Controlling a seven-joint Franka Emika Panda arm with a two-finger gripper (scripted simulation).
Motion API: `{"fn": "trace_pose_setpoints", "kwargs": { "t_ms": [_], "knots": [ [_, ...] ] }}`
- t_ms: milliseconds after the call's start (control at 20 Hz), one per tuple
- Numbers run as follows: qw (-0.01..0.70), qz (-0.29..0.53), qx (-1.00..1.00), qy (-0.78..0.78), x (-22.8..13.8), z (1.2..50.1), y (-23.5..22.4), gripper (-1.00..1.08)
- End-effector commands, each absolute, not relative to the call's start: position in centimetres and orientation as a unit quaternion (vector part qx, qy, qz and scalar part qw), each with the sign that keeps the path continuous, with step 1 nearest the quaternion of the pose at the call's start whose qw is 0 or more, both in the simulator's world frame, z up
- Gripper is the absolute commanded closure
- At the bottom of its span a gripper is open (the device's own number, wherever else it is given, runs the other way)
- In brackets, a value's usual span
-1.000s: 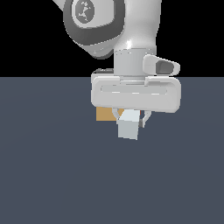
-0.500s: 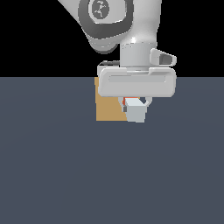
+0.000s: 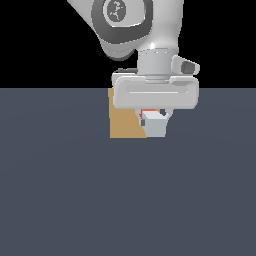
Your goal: Insert the peg into the horizontal hole in a box.
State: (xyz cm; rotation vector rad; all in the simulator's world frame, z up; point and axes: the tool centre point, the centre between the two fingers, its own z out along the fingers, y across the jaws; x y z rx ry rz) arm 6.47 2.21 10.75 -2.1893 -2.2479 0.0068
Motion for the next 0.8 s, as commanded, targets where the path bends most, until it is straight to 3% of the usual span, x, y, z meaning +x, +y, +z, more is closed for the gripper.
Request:
{"fn": "trace_pose_setpoints", "kwargs": {
  "t_ms": [0, 450, 750],
  "knots": [
    [0.000, 0.000, -0.696, -0.718, 6.6, 11.1, 2.3, 1.08],
    [0.000, 0.000, -0.694, -0.720, 6.5, 11.1, 2.7, 1.08],
    [0.000, 0.000, -0.694, -0.720, 6.3, 11.2, 5.9, 1.08]
  ]
}}
